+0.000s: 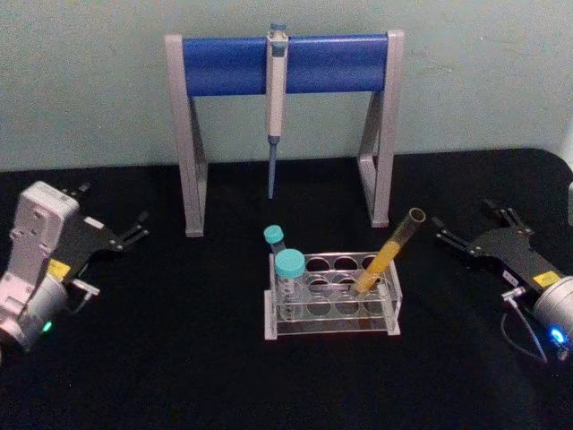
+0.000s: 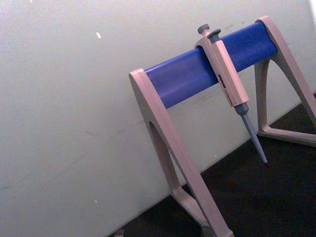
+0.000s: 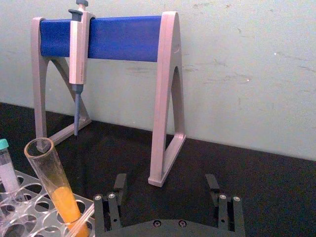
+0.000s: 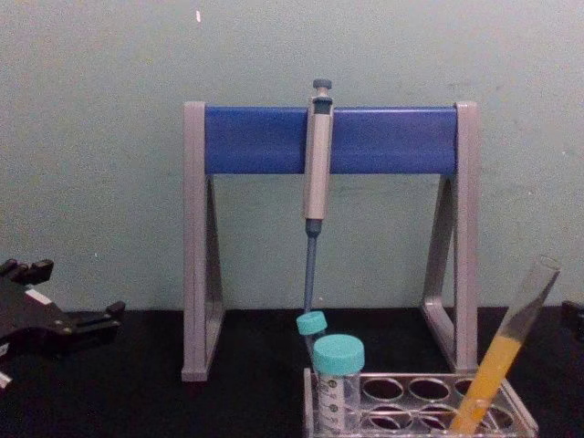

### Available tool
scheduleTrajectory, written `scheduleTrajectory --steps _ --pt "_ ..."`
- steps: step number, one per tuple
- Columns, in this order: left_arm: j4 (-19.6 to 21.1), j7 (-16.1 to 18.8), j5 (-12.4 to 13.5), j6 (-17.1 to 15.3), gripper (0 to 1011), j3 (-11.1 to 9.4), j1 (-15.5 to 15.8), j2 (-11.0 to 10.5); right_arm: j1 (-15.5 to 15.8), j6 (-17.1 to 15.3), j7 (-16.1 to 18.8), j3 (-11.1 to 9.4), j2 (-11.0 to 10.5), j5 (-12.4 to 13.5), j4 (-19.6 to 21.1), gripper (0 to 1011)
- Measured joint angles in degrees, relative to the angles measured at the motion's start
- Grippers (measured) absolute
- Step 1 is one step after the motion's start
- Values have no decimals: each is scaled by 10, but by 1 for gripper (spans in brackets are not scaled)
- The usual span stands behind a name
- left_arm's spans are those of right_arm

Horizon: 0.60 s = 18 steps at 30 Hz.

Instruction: Pick up the test tube from the test tube rack, shake it, then place it back into the test tube rack.

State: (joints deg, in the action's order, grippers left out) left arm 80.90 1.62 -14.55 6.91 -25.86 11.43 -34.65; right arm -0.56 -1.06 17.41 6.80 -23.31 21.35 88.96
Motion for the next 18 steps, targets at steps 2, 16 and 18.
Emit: scheduleTrajectory --steps 2,16,18 --pt "0 0 0 0 1001 0 0 0 0 0 0 0 0 0 0 1000" --pt "0 0 0 0 1001 0 0 0 1 -1 -2 0 -1 0 1 1000" --pt "0 0 0 0 1001 0 0 0 1 -1 -2 0 -1 0 2 1000"
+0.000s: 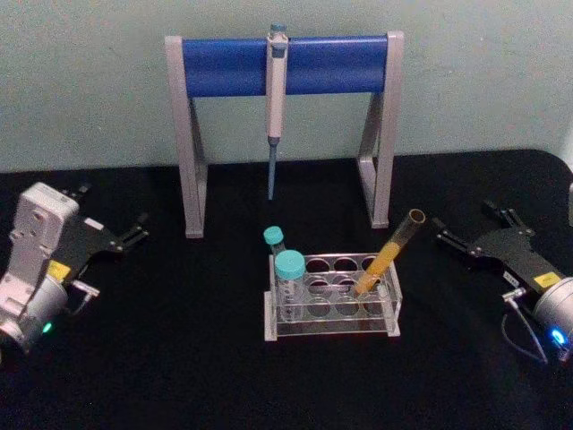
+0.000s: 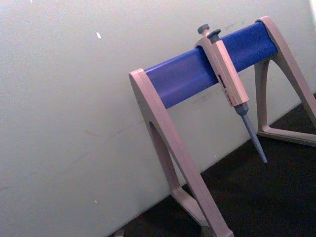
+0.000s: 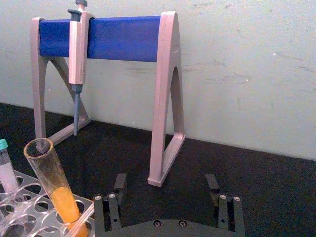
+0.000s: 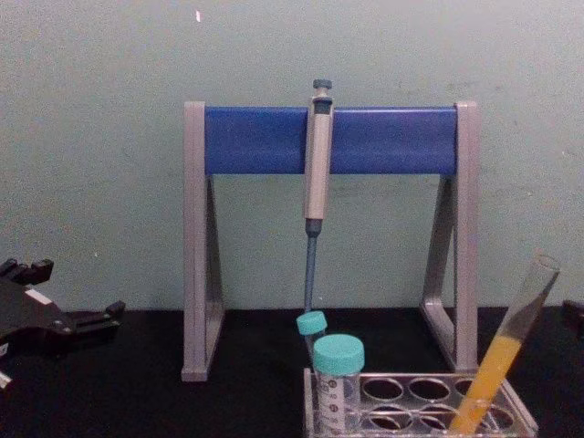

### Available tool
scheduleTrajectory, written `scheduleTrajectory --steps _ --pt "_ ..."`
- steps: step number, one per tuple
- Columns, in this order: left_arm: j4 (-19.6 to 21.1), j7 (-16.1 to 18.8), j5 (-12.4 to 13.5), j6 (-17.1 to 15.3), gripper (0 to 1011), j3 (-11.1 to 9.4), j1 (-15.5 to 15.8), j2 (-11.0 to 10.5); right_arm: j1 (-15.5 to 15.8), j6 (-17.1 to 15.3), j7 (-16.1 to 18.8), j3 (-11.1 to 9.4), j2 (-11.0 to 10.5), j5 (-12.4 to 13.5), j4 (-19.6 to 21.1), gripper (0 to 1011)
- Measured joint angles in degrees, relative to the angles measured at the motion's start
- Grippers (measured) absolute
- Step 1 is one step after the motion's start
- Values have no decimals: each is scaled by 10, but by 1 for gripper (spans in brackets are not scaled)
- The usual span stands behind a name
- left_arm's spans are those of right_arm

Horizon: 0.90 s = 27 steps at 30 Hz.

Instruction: Pick up the test tube from the test tube rack, shake it, then place it back into the test tube rack.

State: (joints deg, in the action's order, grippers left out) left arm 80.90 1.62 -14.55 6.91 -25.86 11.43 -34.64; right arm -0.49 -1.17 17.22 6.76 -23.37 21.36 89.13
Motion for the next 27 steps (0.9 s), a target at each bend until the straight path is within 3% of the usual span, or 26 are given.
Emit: scheduleTrajectory --steps 27 --pt "0 0 0 0 1001 0 0 0 0 0 -1 0 0 1 0 1000"
